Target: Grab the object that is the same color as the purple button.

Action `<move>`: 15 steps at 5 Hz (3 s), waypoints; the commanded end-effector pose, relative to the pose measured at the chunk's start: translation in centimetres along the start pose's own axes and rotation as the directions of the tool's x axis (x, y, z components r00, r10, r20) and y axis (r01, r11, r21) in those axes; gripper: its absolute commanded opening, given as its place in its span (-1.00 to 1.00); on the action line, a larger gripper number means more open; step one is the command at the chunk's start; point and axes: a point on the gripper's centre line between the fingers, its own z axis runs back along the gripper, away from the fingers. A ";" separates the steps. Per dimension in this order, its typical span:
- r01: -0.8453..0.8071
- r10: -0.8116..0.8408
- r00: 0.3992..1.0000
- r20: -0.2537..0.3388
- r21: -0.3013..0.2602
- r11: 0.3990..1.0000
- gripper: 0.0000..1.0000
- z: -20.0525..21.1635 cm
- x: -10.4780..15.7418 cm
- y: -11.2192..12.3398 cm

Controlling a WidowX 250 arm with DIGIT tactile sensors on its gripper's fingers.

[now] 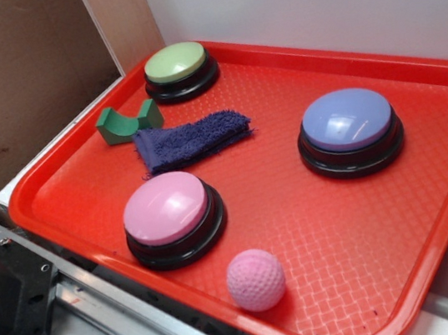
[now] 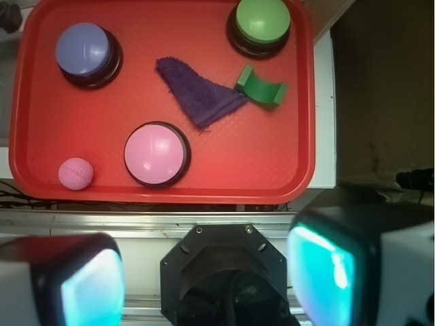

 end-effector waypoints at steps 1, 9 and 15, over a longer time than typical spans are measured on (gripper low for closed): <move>0.000 0.000 1.000 0.000 0.000 1.000 1.00 0.0 0.0 0.0; -0.896 0.898 0.435 0.065 -0.063 0.439 1.00 -19.2 9.0 3.5; -0.925 0.928 0.371 0.029 -0.075 0.372 -1.00 -23.8 10.7 4.4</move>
